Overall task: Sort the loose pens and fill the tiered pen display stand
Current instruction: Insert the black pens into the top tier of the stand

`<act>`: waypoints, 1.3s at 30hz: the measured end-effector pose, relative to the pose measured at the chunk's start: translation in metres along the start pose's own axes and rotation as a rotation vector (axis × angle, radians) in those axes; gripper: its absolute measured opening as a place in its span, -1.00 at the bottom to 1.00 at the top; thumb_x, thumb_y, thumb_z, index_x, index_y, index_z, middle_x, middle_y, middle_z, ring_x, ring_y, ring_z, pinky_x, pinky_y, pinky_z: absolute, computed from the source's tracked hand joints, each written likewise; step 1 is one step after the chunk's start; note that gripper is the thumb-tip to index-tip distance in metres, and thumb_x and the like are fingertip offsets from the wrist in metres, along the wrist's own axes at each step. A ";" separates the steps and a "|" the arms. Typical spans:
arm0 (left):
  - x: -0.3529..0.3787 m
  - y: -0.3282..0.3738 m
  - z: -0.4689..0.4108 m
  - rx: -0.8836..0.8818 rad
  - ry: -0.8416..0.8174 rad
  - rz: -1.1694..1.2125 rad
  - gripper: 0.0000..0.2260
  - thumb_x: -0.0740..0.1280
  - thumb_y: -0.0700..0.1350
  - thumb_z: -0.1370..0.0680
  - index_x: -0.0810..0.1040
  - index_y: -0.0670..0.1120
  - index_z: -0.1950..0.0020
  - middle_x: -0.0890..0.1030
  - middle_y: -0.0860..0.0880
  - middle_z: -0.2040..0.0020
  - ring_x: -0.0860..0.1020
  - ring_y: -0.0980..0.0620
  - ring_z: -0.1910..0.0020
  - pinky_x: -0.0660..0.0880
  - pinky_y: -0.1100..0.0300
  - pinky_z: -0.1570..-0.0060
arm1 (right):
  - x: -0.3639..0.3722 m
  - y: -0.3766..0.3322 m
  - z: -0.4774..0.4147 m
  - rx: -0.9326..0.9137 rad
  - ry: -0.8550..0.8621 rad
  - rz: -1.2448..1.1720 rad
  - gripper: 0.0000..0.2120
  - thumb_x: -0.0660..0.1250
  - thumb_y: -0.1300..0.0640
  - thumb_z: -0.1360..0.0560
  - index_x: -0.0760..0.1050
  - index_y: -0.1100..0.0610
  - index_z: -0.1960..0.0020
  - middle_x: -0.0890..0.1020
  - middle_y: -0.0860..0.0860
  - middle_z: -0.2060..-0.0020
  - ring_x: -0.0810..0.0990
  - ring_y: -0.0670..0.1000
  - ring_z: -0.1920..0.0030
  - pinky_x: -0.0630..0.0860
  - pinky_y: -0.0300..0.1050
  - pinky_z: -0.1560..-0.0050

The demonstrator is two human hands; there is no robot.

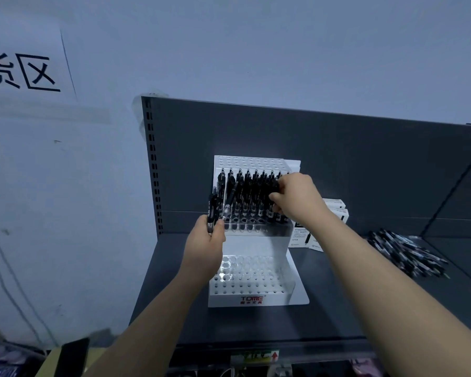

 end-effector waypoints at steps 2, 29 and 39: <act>0.000 0.000 -0.001 0.003 0.003 0.002 -0.70 0.15 -0.06 -0.65 0.42 -0.32 -0.01 0.41 -0.04 0.30 0.31 0.05 0.37 0.29 0.41 0.50 | 0.003 -0.002 -0.001 0.014 -0.016 0.057 -0.87 0.34 0.19 -0.51 0.45 0.24 0.14 0.65 0.17 0.21 0.65 0.19 0.17 0.60 0.04 0.12; 0.003 0.005 0.008 0.041 -0.024 0.009 -0.73 0.16 -0.05 -0.64 0.47 -0.25 0.05 0.45 0.04 0.31 0.33 0.12 0.43 0.32 0.43 0.48 | -0.006 0.004 0.005 0.171 -0.047 0.117 -0.73 0.34 0.14 -0.48 0.61 0.25 0.33 0.66 0.06 0.47 0.67 0.09 0.32 0.65 0.00 0.14; 0.005 0.006 0.007 0.050 -0.050 0.019 -0.72 0.16 -0.03 -0.64 0.45 -0.24 0.07 0.45 0.04 0.32 0.30 0.19 0.54 0.29 0.41 0.52 | -0.002 -0.007 -0.001 0.131 -0.110 0.203 -0.75 0.29 0.20 -0.51 0.58 0.21 0.33 0.66 0.06 0.45 0.65 0.03 0.38 0.64 -0.07 0.14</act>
Point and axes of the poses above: each hand's wrist, its own z-axis away from the middle knuckle, its own x-axis out of the palm, y = z × x, the point moved 5 cm from there along -z, towards the middle knuckle
